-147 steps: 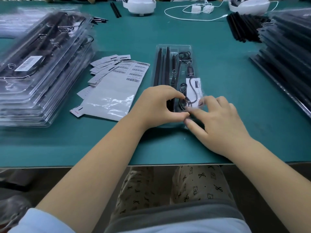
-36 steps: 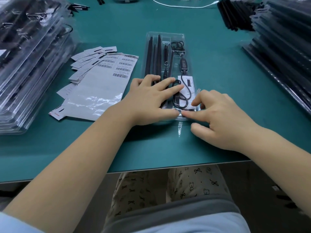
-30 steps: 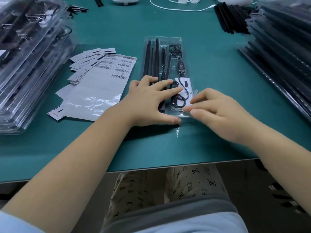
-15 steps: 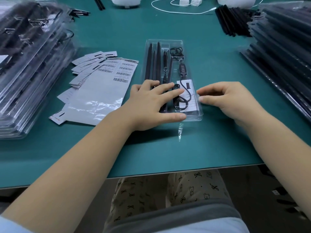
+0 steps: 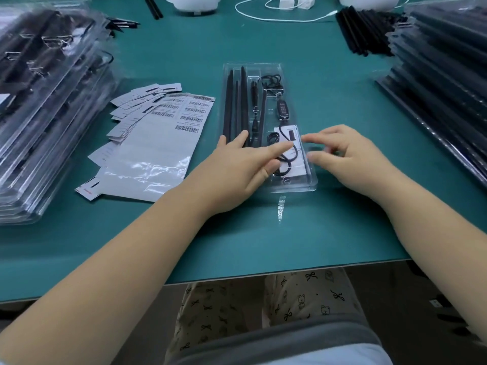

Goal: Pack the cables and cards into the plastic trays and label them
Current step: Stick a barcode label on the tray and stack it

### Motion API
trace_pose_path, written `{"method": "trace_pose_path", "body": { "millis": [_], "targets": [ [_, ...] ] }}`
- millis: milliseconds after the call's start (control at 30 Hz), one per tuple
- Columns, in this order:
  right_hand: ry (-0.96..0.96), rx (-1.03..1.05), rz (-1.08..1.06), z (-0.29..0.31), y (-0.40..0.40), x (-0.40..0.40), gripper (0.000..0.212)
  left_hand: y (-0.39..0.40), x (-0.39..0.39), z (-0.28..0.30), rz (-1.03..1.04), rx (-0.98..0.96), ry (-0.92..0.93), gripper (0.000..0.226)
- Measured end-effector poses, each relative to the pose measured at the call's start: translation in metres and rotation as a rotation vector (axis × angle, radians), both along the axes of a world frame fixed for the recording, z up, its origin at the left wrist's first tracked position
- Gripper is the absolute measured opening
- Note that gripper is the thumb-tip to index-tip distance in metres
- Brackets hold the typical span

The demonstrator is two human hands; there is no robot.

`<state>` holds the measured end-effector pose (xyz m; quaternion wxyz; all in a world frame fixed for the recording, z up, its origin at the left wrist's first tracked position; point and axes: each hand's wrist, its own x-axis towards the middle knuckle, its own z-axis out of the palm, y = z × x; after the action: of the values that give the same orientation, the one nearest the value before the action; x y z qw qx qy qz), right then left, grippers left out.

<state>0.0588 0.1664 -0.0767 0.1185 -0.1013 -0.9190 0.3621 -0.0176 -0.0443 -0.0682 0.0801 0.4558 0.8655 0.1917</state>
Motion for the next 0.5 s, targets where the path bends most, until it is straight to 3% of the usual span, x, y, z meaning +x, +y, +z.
{"method": "trace_pose_path", "body": {
  "millis": [167,267,400,500],
  "targets": [
    [-0.015,-0.003,0.008,0.0001,0.0019,-0.0065,0.024,0.0017,0.0017,-0.0018,-0.032,-0.004,0.059,0.084],
    [0.024,-0.07,-0.009,-0.0007,-0.001,-0.008,0.014,0.0005,0.0016,-0.0021,-0.001,0.034,0.051,0.085],
    [0.018,0.01,0.003,-0.0029,-0.002,-0.006,0.016,0.0025,0.0028,-0.0023,-0.009,-0.007,0.083,0.085],
    [-0.072,0.096,0.035,-0.0057,-0.0014,-0.0066,0.032,0.0035,0.0035,-0.0018,0.025,0.012,0.047,0.083]
  ]
}}
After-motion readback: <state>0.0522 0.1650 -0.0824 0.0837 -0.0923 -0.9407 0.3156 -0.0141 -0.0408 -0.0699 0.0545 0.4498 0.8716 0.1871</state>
